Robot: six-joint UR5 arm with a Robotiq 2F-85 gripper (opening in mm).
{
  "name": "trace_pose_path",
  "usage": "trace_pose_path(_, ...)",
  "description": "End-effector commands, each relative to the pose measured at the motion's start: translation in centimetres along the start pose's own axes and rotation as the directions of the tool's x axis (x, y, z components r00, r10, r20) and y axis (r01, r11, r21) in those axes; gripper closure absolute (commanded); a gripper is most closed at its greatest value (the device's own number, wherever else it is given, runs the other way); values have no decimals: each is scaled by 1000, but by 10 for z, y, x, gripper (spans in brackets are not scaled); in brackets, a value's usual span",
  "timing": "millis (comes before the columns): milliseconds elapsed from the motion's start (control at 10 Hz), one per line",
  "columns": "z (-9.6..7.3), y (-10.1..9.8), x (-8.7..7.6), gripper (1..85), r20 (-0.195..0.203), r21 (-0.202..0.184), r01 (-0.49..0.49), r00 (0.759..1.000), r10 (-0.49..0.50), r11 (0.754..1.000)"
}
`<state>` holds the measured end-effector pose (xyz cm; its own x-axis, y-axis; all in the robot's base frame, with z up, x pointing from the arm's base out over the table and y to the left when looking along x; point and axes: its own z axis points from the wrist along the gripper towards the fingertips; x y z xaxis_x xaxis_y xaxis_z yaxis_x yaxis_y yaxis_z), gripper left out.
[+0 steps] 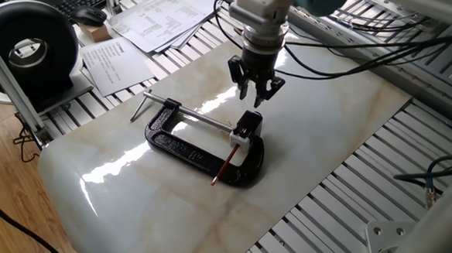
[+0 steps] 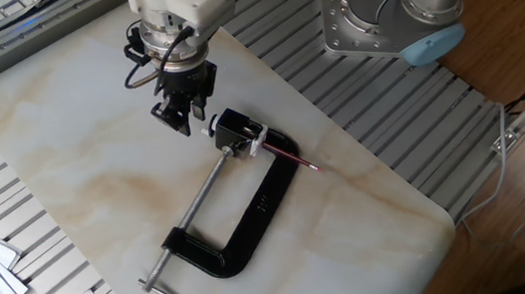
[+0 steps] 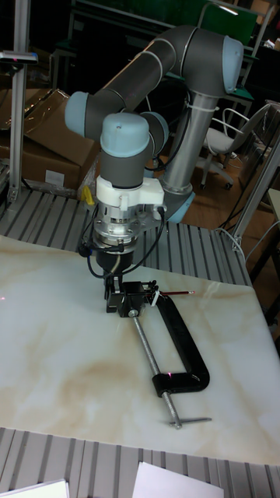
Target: Sharpen the pencil with a pencil sharpener
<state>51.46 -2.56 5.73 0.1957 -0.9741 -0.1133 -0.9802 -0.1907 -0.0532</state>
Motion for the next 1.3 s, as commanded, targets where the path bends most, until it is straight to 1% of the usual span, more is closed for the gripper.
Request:
trace_pose_path(0, 4, -6, 2, 427, -13, 38, 17, 1000, -17, 999)
trace_pose_path(100, 7, -3, 5, 417, -15, 39, 22, 1000, -21, 999)
trace_pose_path(200, 12, 3, 4, 417, 0, 34, 4, 1000, -4, 999)
trace_pose_path(300, 13, 3, 4, 417, -1, 39, -2, 1000, 2, 999)
trace_pose_path(400, 13, -2, 13, 420, -35, 56, 15, 999, -13, 998)
trace_pose_path(500, 13, 3, 15, 430, -42, 36, 22, 999, -21, 999)
trace_pose_path(600, 13, 17, 13, 430, -33, -19, 21, 999, -21, 1000)
trace_pose_path(800, 12, 36, 9, 430, -18, -92, 7, 1000, -8, 996)
trace_pose_path(900, 12, 39, 8, 433, -18, -102, -12, 1000, 10, 995)
trace_pose_path(1000, 12, 37, 8, 433, -17, -92, -19, 1000, 18, 996)
trace_pose_path(1100, 15, 33, 8, 430, -28, -81, -32, 999, 30, 996)
trace_pose_path(1200, 25, 30, -2, 423, -28, -72, -42, 999, 40, 997)
